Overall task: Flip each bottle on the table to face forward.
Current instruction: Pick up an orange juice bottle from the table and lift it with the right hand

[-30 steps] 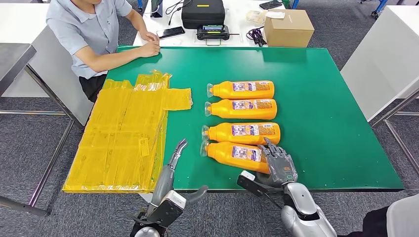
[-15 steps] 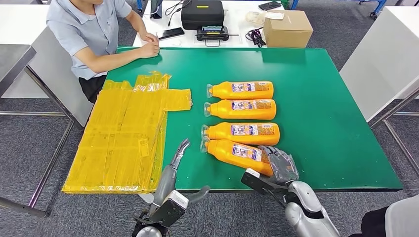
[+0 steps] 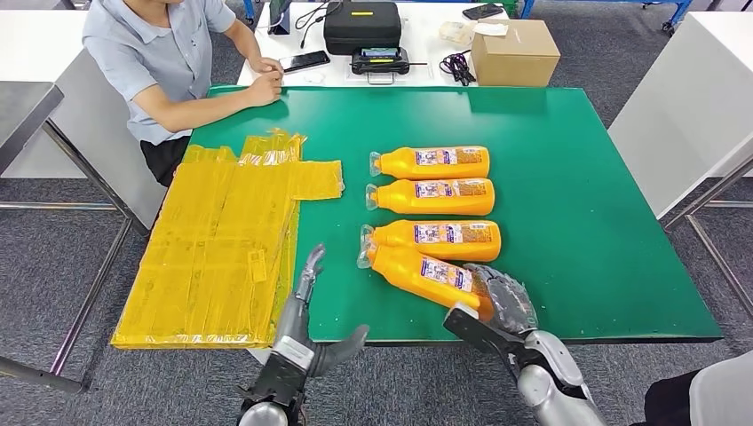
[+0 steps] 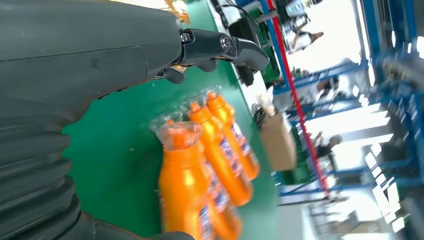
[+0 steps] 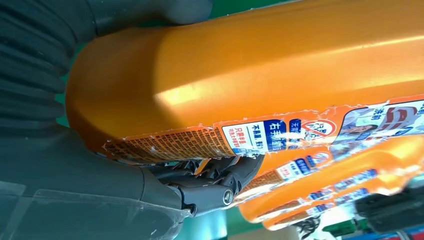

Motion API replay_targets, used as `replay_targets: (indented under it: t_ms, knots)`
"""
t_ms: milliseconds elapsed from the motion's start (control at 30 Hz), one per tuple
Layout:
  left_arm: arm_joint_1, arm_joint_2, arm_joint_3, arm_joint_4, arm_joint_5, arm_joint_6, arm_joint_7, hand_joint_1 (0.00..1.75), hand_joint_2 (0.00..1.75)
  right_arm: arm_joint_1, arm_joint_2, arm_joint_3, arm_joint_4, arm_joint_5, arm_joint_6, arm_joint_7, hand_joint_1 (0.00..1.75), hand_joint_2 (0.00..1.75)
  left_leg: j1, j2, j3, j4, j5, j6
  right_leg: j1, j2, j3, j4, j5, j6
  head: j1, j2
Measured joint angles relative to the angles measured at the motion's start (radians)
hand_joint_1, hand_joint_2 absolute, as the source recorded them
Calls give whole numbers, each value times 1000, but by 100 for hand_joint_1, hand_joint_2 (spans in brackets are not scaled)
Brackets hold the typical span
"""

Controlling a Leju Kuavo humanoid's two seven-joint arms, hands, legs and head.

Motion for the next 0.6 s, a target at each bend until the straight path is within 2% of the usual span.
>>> replay_targets:
  t_ms: [200, 400, 600]
  knots:
    - [-6, -11, 3, 0, 108, -8, -26, 0, 175, 23, 14, -7, -20, -54, 9, -46, 175, 175, 0, 0, 0, 0, 0, 0, 0, 0, 0, 0, 0, 0, 0, 0]
    - [-3, -16, 10, 1, 456, -83, -27, 0, 175, 48, 48, -20, -61, -164, 32, -109, 175, 175, 0, 0, -3, 0, 0, 0, 0, 0, -1, 0, 0, 0, 0, 0]
    - [-5, -8, 16, 34, 691, -259, 48, 0, 175, 46, 91, -26, -79, -280, 77, -187, 175, 175, 0, -1, -7, 0, 1, 1, 0, 0, -4, 1, 0, 0, 0, 0]
